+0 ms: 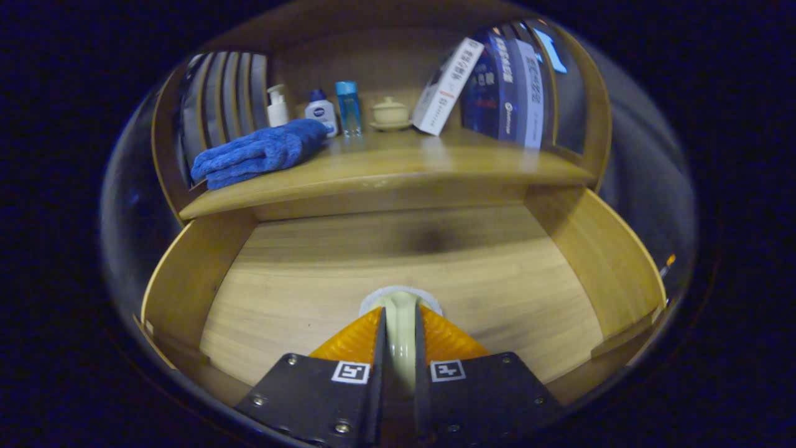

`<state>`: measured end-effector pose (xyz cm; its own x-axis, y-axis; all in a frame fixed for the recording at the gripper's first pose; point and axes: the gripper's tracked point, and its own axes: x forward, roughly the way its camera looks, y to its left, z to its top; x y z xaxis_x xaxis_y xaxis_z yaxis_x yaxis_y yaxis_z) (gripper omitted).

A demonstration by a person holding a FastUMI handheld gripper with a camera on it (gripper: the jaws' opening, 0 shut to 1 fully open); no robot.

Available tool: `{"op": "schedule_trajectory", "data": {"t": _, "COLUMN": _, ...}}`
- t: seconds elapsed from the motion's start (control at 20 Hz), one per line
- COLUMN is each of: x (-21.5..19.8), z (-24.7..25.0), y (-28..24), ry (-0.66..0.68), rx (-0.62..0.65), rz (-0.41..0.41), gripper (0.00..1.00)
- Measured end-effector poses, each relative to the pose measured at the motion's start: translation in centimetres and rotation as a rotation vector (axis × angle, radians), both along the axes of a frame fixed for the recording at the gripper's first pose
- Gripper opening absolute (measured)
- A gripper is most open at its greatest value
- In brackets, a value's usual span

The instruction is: Pull open the drawer, take out the items inside it, and place them on the countertop above the cabinet.

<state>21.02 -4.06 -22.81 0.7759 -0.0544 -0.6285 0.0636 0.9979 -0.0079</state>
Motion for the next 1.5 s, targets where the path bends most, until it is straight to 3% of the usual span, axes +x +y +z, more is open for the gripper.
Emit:
{"op": "schedule_trajectory", "data": {"t": 0.05, "x": -0.2, "z": 0.3, "y": 0.1, "ry": -0.010, "rx": 0.004, "rz": 0.010, "gripper": 0.16}}
{"op": "schedule_trajectory", "data": {"t": 0.2, "x": 0.2, "z": 1.6, "y": 0.5, "ry": -0.084, "rx": 0.026, "rz": 0.033, "gripper": 0.16}}
{"op": "schedule_trajectory", "data": {"t": 0.55, "x": 0.2, "z": 1.0, "y": 0.7, "ry": -0.065, "rx": 0.044, "rz": 0.051, "gripper": 0.16}}
{"op": "schedule_trajectory", "data": {"t": 0.8, "x": 0.2, "z": 2.6, "y": 3.1, "ry": -0.071, "rx": 0.043, "rz": 0.150, "gripper": 0.16}}
{"op": "schedule_trajectory", "data": {"t": 0.95, "x": 1.2, "z": 6.5, "y": 3.1, "ry": -0.175, "rx": -0.002, "rz": 0.136, "gripper": 0.16}}
{"op": "schedule_trajectory", "data": {"t": 1.25, "x": 4.0, "z": 16.9, "y": 4.7, "ry": -0.375, "rx": 0.040, "rz": 0.134, "gripper": 0.16}}
{"op": "schedule_trajectory", "data": {"t": 1.5, "x": 7.8, "z": 21.4, "y": 3.9, "ry": -0.544, "rx": 0.007, "rz": 0.079, "gripper": 0.16}}
